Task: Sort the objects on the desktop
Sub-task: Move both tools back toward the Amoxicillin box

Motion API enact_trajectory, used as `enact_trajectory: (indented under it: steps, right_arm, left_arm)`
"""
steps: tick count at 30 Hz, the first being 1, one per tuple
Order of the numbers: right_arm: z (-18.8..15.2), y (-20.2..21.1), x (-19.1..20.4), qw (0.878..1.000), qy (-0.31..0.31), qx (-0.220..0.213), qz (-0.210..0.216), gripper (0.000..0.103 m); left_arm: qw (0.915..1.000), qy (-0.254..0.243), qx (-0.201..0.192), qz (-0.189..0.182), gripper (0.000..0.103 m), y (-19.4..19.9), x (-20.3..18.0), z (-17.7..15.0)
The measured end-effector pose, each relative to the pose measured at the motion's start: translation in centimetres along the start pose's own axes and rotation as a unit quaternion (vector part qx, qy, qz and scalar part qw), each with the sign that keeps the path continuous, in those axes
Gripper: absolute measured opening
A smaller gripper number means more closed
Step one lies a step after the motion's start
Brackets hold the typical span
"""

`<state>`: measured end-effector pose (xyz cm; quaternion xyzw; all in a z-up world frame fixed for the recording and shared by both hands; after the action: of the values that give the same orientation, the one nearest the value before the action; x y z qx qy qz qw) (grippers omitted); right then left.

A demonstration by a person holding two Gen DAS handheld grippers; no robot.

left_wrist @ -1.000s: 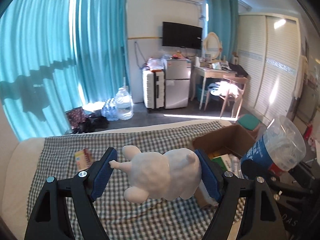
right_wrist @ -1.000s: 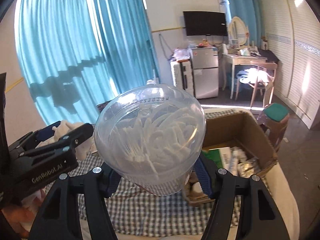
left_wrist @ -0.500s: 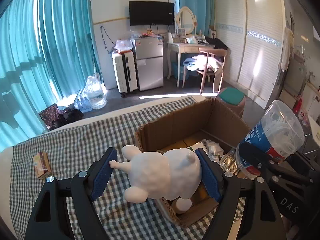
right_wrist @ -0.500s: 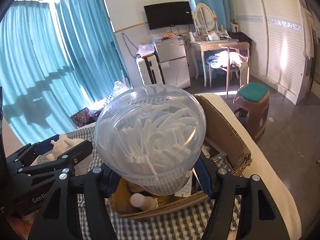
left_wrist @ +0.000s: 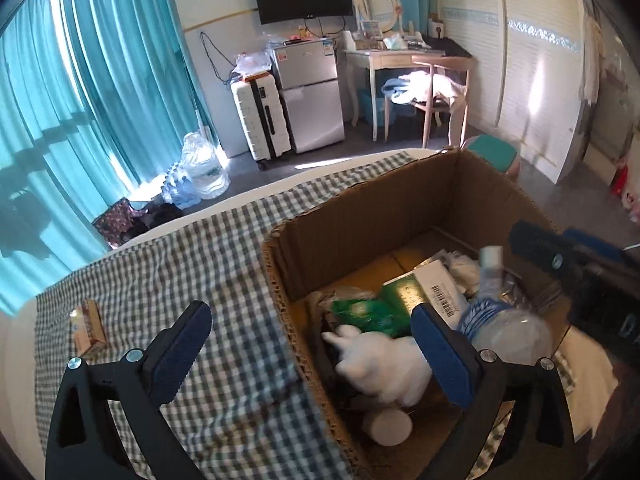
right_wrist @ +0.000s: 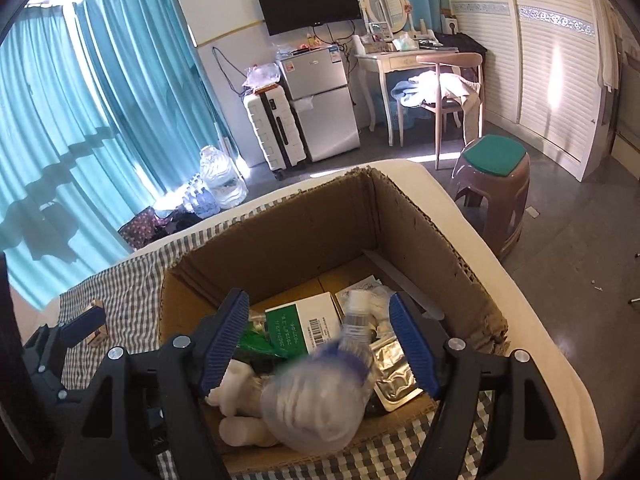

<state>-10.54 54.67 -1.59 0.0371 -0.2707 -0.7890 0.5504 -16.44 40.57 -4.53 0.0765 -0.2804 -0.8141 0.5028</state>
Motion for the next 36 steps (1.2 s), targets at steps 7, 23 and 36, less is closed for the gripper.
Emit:
enact_trajectory:
  steps: [7,23,36]
  right_arm:
    - [1.1,2.9,1.4,1.000,-0.007,-0.023,0.009,0.073]
    - [-0.3,12.1,14.5,0.992,0.034,-0.058,0.104,0.076]
    - [-4.6,13.3,27.6,0.980,0.083,-0.071,0.168,0.082]
  left_arm:
    - [0.9998,0.018,-0.008,0.003,0.102,3.0,2.7,0.3]
    - [0.9884,0.112,-0.039,0.095,0.103,15.8,18.6,-1.1]
    - [0.9545,0.213,-0.052,0.202,0.103,21.0,34.3,-7.8]
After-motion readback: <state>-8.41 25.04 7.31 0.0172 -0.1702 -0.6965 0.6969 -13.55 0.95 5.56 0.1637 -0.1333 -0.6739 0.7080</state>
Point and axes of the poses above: each gripper's, at about its wrist camera, not at the fingertips, and y roughly against the way its jaws point, x to its left, z to its top, the point moved 4 cm from there along -y, roughly the way its jaws point, and after that the axes turned 15 degrees about -x, right-handed, at the moved point
